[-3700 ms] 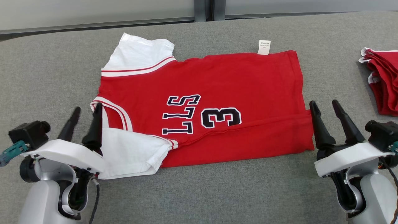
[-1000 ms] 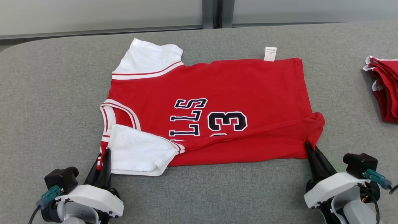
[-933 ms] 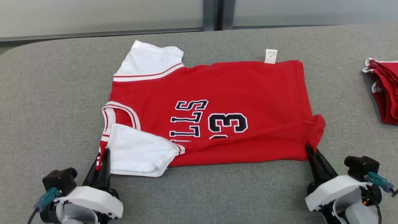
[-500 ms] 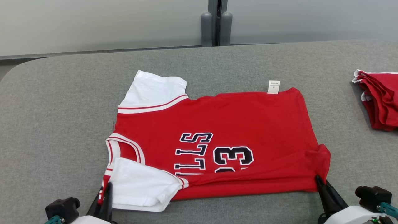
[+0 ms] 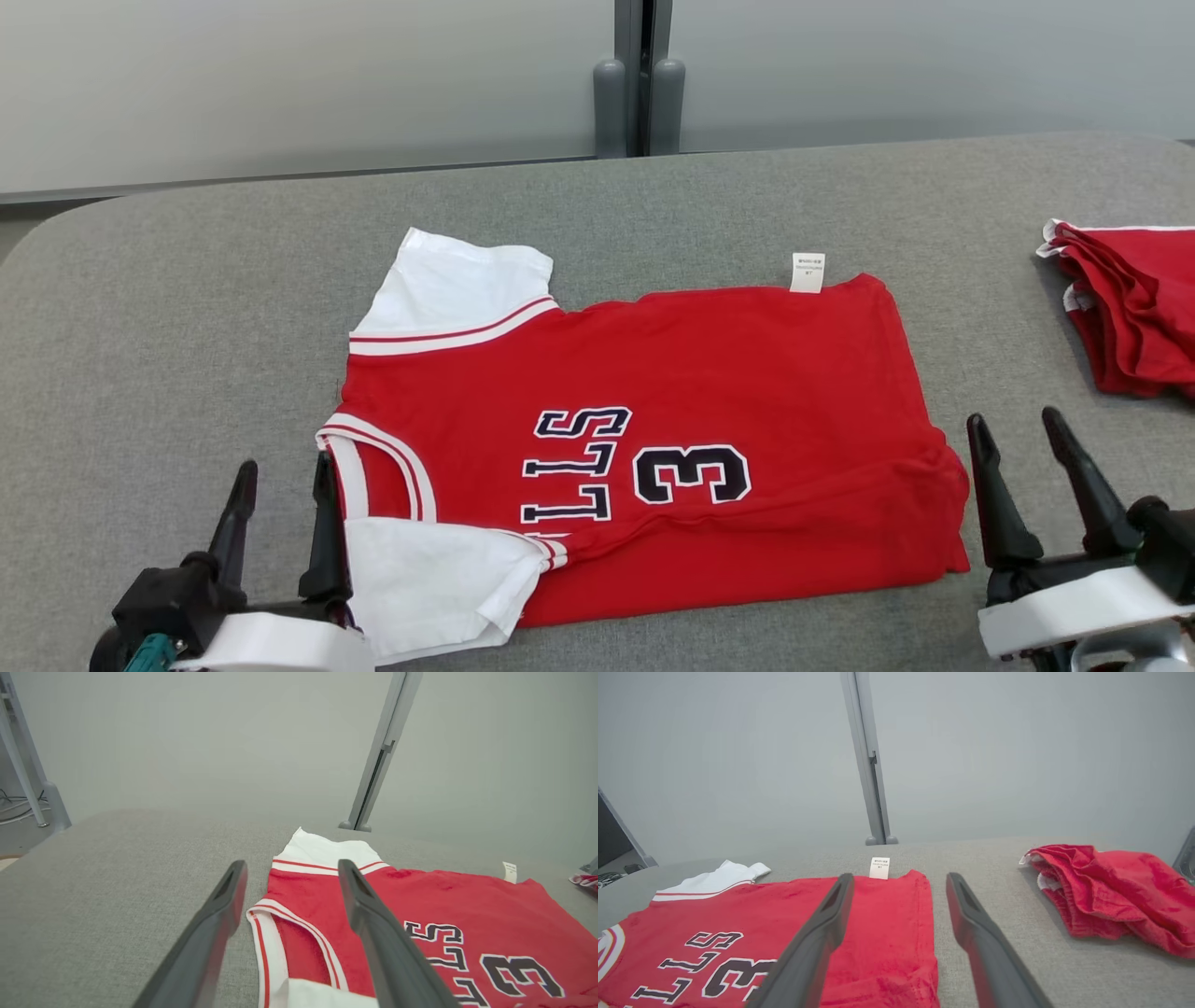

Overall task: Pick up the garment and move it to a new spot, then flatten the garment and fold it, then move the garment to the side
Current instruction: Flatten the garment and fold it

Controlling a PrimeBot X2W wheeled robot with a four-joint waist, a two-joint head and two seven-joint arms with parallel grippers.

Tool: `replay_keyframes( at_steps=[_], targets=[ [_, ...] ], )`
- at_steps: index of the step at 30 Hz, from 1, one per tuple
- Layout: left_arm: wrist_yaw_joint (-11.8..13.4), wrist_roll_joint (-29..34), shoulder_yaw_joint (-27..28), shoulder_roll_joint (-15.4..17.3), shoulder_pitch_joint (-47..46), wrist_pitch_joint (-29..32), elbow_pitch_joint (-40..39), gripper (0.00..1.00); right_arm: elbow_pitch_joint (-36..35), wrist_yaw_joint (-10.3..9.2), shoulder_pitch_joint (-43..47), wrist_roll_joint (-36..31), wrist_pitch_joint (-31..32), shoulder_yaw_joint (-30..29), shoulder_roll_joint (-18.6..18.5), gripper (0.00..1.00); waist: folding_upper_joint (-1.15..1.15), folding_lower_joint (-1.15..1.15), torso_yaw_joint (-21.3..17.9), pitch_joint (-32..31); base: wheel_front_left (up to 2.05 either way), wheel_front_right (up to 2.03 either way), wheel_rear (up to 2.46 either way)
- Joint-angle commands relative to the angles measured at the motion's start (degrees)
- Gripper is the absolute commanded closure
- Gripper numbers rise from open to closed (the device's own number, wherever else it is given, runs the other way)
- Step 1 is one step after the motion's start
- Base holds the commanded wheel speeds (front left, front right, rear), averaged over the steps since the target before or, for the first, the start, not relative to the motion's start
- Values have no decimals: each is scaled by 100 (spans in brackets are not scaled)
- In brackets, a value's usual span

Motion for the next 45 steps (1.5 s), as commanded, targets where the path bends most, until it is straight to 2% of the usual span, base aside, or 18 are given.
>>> replay_keyframes(
  at_steps=[1, 6, 11, 20, 25, 30, 35, 41, 45],
  targets=[
    [160, 324, -44, 112, -123, -151, -206, 0, -317, -2, -50, -261, -57, -85, 9, 0, 0, 0, -22, -77, 0, 0, 0],
    [316, 658, -86, 254, -75, -203, -417, 0, -719, -2, 90, -507, 149, -143, 81, 0, 0, 0, -47, -180, 0, 0, 0],
    [395, 687, -116, 289, 10, -103, -481, 0, -856, -2, 218, -507, 306, -130, 141, 0, 0, 0, -42, -253, 0, 0, 0],
    [438, 654, -160, 305, 90, 11, -515, 0, -894, -2, 307, -435, 382, -129, 181, 0, 0, 0, -25, -299, 0, 0, 0],
    [325, 580, -206, 352, -132, 119, -476, 0, -901, -2, 247, -368, 407, -126, 188, 0, 0, 0, -26, -160, 0, 0, 0],
    [79, 491, -289, 399, -773, 255, -243, 0, -958, -2, 94, -357, 390, -120, 184, 0, 0, 0, -47, 200, 0, 0, 0],
    [-295, 363, -378, 421, -1956, 410, 339, 0, -1056, -2, -164, -381, 399, -89, 193, 0, 0, 0, -93, 789, 0, 0, 0],
    [-789, 258, -508, 473, -3543, 623, 1745, 0, -1021, -2, -556, -385, 315, 58, 239, 0, 0, 0, -299, 1354, 0, 0, 0],
    [-998, 235, -563, 498, -4408, 766, 2803, 0, -906, -2, -793, -350, 210, 177, 255, 0, 0, 0, -521, 1605, 0, 0, 0]
  ],
)
